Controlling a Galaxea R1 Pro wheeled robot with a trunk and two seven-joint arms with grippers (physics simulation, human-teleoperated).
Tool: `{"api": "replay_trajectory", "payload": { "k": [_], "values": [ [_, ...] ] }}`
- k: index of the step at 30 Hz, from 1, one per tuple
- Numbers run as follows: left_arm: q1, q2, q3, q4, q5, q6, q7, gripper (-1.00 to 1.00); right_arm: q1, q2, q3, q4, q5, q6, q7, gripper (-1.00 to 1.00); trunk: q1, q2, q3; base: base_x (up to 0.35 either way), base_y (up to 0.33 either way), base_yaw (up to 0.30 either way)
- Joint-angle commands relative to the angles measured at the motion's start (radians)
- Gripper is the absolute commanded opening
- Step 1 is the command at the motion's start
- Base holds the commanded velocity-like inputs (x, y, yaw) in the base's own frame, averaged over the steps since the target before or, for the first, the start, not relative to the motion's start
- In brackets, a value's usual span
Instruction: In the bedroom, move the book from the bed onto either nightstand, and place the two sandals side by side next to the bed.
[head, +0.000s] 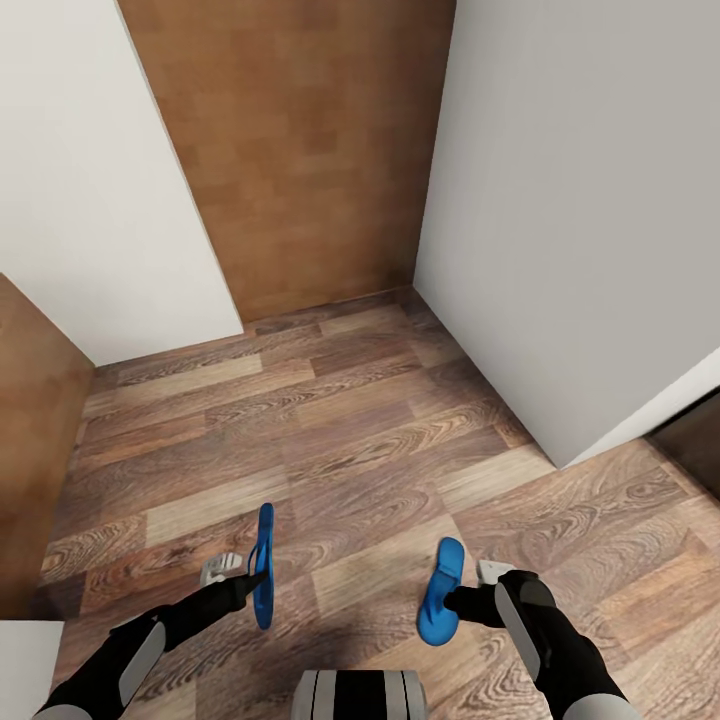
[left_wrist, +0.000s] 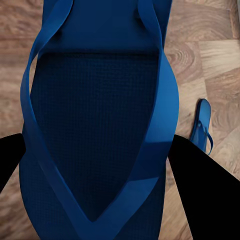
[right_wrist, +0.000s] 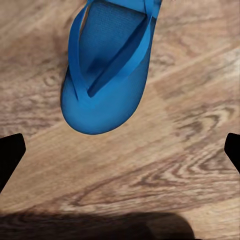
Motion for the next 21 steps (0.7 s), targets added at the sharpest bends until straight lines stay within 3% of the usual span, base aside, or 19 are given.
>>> {"api": "replay_trajectory", "payload": {
  "k": [1,12,21],
  "values": [
    [0.000,0.000,0.002,0.000,0.008,0.010,-0.004,-1.00,0.000,0.000,-0.001,-0.001,-0.006,0.004,-0.002,1.00,0.000,0.000,-0.001,0.004,0.008,0.000],
    [0.000,-0.001,0.001,0.000,0.008,0.010,-0.002,-1.00,0.000,0.000,-0.001,-0.001,-0.006,0.004,-0.003,1.00,0.000,0.000,-0.001,0.033,0.150,0.000],
    [0.000,-0.010,0.000,-0.003,0.008,0.009,0.000,-1.00,0.000,0.000,-0.001,-0.001,-0.005,0.004,-0.003,1.00,0.000,0.000,-0.001,0.003,0.019,0.000]
  ]
}}
